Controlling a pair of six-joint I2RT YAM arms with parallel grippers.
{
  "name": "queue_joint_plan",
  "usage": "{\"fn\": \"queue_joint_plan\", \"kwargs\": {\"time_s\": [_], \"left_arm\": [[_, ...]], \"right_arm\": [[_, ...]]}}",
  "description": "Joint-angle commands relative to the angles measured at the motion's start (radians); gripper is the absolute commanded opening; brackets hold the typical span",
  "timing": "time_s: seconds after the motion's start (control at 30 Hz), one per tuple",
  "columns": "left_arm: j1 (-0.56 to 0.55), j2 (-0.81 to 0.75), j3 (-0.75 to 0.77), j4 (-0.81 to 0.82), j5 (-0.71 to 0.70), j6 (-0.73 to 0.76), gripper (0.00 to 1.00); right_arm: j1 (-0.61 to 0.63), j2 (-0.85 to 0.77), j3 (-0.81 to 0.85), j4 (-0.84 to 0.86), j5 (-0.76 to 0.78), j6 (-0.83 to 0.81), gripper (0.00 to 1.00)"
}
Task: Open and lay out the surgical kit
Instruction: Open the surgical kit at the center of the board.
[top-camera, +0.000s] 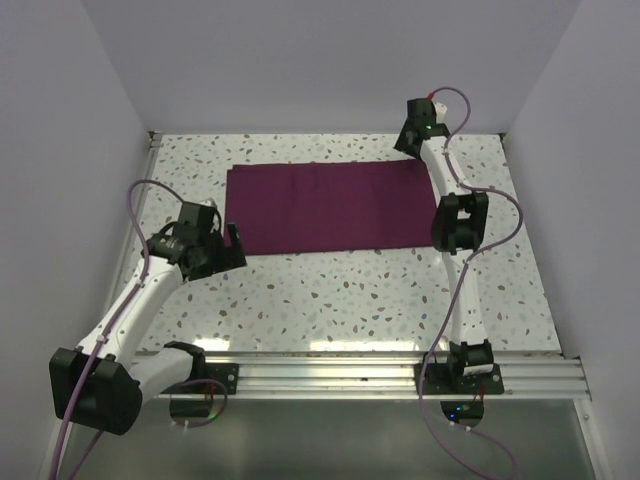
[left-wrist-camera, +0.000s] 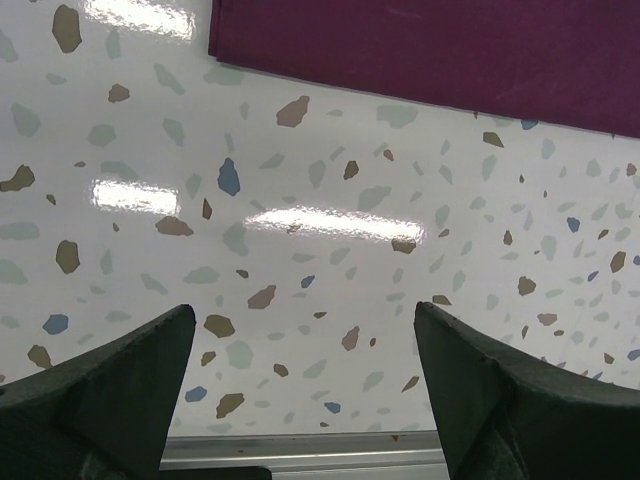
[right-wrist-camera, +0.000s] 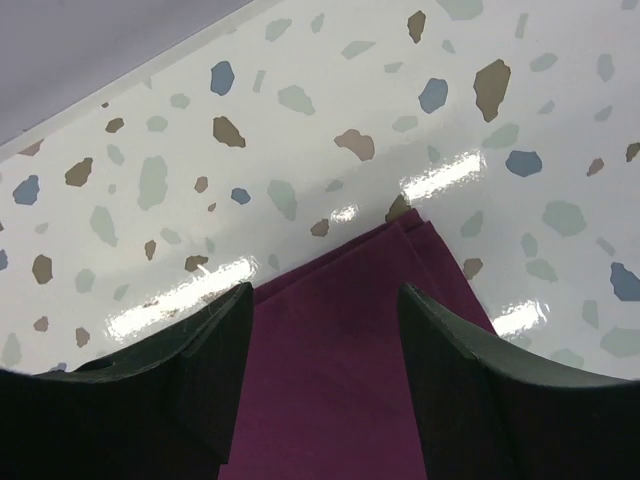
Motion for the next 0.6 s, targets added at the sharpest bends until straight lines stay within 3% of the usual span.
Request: {"fn": "queue_joint_plan", "kwargs": {"time_s": [0.0,0.3,0.57], "left_arm": [[-0.003,0.012,-0.014,0.035,-0.013,-0.013,0.95],[-0.003,0.004,-0.038,0.032,-0.029,-0.021,0.94],[-0.003,0.012,-0.038,0.029,-0.035,-0.018,0.94]], "right_arm": [[0.0,0.024,0.034,0.073,0.057,-0.037,0.63],[-0.019,0.086,0.058,0.101,0.093,-0.066,0.54],[-0.017,0.109,0.018,0.072,0.071,-0.046,0.29]]}}
